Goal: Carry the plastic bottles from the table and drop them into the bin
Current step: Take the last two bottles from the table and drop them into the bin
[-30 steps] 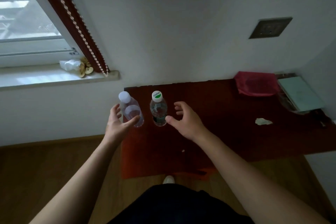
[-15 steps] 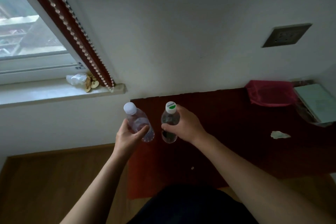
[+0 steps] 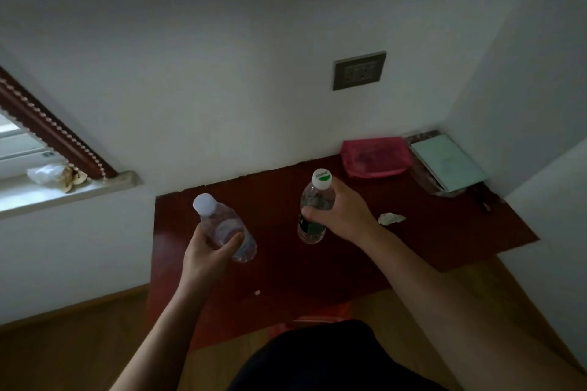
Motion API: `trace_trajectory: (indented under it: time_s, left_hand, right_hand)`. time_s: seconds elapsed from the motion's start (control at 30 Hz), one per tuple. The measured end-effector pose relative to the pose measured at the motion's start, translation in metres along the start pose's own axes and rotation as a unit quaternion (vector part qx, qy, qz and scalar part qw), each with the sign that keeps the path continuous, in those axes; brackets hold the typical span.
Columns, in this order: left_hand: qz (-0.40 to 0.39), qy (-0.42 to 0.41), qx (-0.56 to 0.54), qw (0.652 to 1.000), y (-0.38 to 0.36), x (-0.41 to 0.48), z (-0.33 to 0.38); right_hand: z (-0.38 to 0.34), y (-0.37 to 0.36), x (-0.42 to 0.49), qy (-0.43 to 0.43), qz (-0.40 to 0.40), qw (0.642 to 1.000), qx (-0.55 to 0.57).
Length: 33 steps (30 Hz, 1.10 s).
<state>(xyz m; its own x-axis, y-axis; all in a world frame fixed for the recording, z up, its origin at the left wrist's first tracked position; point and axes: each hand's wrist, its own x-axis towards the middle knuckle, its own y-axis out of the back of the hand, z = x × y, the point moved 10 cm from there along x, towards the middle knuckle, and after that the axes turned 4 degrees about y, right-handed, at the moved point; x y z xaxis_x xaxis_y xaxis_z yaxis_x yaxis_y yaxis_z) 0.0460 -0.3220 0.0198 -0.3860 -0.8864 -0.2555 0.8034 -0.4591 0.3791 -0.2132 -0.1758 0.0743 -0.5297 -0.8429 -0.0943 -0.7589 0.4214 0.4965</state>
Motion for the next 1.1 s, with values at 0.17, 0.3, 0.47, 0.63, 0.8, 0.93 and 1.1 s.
trace_trajectory:
  time_s: [0.17, 0.3, 0.47, 0.63, 0.8, 0.93, 1.1]
  left_hand:
    - [0.048, 0.026, -0.003, 0.998, 0.007, -0.056, -0.013]
    - [0.159, 0.066, -0.009, 0.985, 0.053, -0.127, -0.052]
    - [0.297, 0.188, -0.007, 0.936, 0.114, -0.249, -0.137]
    - [0.421, 0.285, -0.051, 0.860, 0.146, -0.381, -0.211]
    - [0.481, 0.371, -0.124, 0.785, 0.139, -0.490, -0.282]
    - [0.473, 0.471, -0.158, 0.728, 0.111, -0.562, -0.343]
    - [0.455, 0.534, -0.180, 0.689, 0.103, -0.602, -0.393]
  right_hand:
    - [0.010, -0.013, -0.021, 0.019, -0.071, 0.997, 0.011]
    - [-0.004, -0.069, -0.041, 0.057, -0.165, 0.984, 0.023]
    - [-0.037, -0.168, -0.088, 0.109, -0.306, 0.946, 0.015]
    - [-0.070, -0.262, -0.152, 0.176, -0.428, 0.886, -0.039]
    - [-0.081, -0.342, -0.207, 0.193, -0.511, 0.833, -0.090]
    - [-0.057, -0.386, -0.229, 0.161, -0.548, 0.809, -0.139]
    - [-0.034, -0.422, -0.228, 0.133, -0.537, 0.812, -0.186]
